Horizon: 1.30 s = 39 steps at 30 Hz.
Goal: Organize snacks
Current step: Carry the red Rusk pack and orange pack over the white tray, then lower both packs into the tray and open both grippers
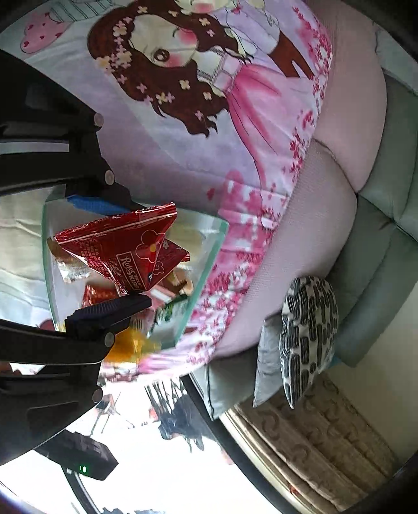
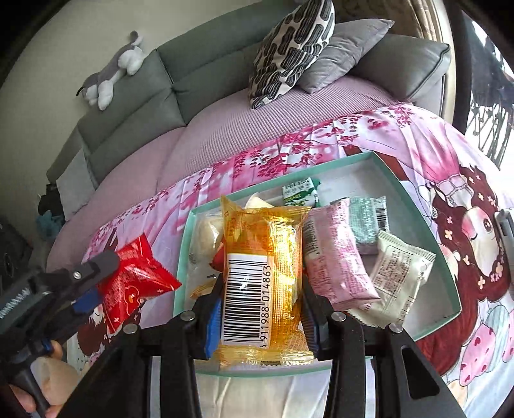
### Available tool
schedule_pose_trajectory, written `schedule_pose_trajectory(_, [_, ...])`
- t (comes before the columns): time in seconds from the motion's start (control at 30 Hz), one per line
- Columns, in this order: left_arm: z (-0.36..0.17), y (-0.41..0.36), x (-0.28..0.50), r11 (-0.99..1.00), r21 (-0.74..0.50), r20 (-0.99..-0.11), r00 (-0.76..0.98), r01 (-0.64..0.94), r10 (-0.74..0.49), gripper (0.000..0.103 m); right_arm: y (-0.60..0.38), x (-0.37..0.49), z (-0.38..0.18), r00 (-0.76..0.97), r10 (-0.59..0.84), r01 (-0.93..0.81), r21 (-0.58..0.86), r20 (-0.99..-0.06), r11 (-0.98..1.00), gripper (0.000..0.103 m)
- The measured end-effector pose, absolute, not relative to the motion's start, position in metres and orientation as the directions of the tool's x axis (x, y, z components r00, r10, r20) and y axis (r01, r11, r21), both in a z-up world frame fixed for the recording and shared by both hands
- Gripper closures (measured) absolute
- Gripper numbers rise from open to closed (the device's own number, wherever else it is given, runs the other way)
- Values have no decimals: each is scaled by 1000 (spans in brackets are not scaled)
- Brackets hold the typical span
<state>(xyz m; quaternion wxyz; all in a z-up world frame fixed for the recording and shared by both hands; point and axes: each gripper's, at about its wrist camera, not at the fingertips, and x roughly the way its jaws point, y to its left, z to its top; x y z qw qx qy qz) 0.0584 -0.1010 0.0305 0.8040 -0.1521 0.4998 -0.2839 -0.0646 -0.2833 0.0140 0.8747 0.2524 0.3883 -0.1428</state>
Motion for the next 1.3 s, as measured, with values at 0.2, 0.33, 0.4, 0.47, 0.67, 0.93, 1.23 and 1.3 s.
schedule_pose_trajectory(0.2, [7,-110,59,838,-470,-786,299,279,-540,54,-288,-64,1,637,-25,447,343,-771,826,59])
schedule_pose_trajectory(0.33, [1,-114,57,860,-427,-810,304,278,-501,54,-292,-64,-7,627,-12,456,353,-779,817,59])
schedule_pose_trajectory(0.4, [-1,-116,57,864,-422,-814,304,275,-495,54,-293,-64,-10,622,-10,461,355,-783,813,59])
schedule_pose_trajectory(0.47, [-3,-116,57,863,-426,-817,295,271,-496,54,-294,-64,-12,621,-9,463,357,-784,811,59])
schedule_pose_trajectory(0.67, [-4,-123,54,852,-435,-814,275,292,-511,54,-293,-63,-13,618,-7,463,356,-786,812,59])
schedule_pose_trajectory(0.93, [-12,-133,53,825,-470,-808,222,315,-545,54,-295,-61,-17,606,-13,474,348,-795,809,59])
schedule_pose_trajectory(1.23, [-22,-147,50,827,-447,-829,190,341,-527,54,-297,-60,-19,594,-22,484,335,-804,808,58])
schedule_pose_trajectory(1.3, [-24,-148,51,832,-437,-834,191,343,-517,53,-297,-59,-21,590,-18,485,335,-807,808,57])
